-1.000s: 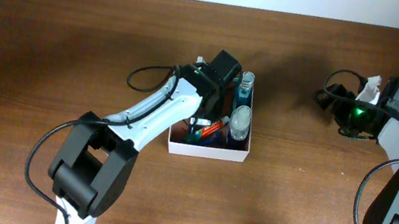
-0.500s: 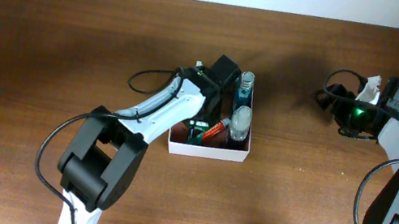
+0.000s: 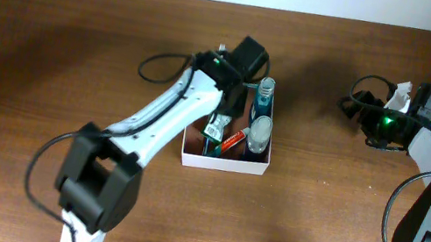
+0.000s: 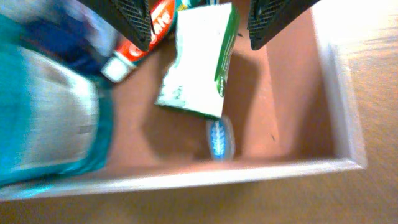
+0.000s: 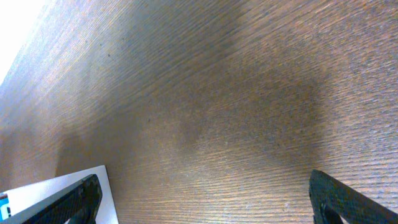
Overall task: Pack container
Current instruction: 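Carry the Dettol bar right and lower it into the box, then open the left gripper and raise it away to the upper left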
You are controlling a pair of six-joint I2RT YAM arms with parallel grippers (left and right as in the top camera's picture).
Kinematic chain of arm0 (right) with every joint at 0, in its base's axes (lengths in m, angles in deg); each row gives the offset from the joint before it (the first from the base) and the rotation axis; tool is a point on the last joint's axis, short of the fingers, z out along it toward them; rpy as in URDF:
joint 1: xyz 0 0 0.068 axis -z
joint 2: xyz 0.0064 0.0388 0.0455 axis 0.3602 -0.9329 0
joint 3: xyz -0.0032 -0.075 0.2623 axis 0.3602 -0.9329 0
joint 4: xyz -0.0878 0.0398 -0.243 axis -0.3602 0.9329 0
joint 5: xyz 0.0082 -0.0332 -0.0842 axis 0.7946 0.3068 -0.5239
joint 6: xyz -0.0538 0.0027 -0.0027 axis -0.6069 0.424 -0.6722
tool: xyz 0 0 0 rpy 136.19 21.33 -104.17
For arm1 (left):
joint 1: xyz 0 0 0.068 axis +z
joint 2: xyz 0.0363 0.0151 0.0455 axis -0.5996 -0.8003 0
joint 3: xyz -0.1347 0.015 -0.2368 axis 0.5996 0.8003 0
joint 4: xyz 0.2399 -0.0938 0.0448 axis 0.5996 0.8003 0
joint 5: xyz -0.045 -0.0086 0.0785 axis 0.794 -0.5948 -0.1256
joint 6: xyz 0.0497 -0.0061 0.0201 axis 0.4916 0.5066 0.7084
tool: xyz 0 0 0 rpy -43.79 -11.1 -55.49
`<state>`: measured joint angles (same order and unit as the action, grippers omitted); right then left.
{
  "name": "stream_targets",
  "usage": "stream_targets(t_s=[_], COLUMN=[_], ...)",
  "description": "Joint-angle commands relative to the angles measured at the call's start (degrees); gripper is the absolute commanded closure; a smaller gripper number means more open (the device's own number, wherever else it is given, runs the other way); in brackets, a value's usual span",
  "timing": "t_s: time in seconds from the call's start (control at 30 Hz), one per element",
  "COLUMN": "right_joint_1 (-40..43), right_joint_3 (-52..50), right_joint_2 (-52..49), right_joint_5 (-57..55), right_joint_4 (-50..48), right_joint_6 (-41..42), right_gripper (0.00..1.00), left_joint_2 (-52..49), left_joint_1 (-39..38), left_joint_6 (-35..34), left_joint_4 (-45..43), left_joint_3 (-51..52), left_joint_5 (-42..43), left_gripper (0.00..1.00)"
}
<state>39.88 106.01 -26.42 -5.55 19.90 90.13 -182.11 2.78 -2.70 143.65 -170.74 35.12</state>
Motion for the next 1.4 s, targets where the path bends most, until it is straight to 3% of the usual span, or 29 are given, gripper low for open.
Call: stream_targets(t_s=[0.0,0.13,0.2,0.27,0.43,0.63,1.37], right_joint_1=[0.0,0.0,0.0,0.0,0.0,0.0,0.0], right_joint_3=[-0.1,-0.1,-0.1,-0.1,-0.1,-0.1,-0.1], right_joint_2=[-0.2,-0.2,-0.2,-0.2,-0.2,-0.2,-0.2], right_joint_5=[-0.3,-0.3,-0.3,-0.3,-0.3,-0.3,-0.3], right_joint_4=[-0.2,-0.2,-0.2,-0.2,-0.2,-0.2,-0.2], right_joint_6=[-0.3,-0.3,-0.3,-0.3,-0.3,-0.3,-0.3], right_gripper=[0.02,0.02,0.02,0.02,0.02,0.02,0.02], left_joint_2=[7.5,9.6,9.6,9.5,9.5,9.5,9.5], left_joint_1=[3.5,11.0,15.2,19.5,28.6,34.3,35.1], left_joint_6=[3.0,3.0,3.0,3.0,2.9,2.9,2.9], left_joint_4=[1.3,4.4,5.7,7.5,10.7,10.7,10.7], left_joint_3=[-2.1,-2.1,-2.1,-2.1,-2.1,-2.1,-2.1], left_joint_5=[-5.9,-9.7,-10.1,-10.8,-11.6,-11.5,-11.5], left_gripper=[0.5,0.46,0.28,0.01,0.01,0.01,0.01])
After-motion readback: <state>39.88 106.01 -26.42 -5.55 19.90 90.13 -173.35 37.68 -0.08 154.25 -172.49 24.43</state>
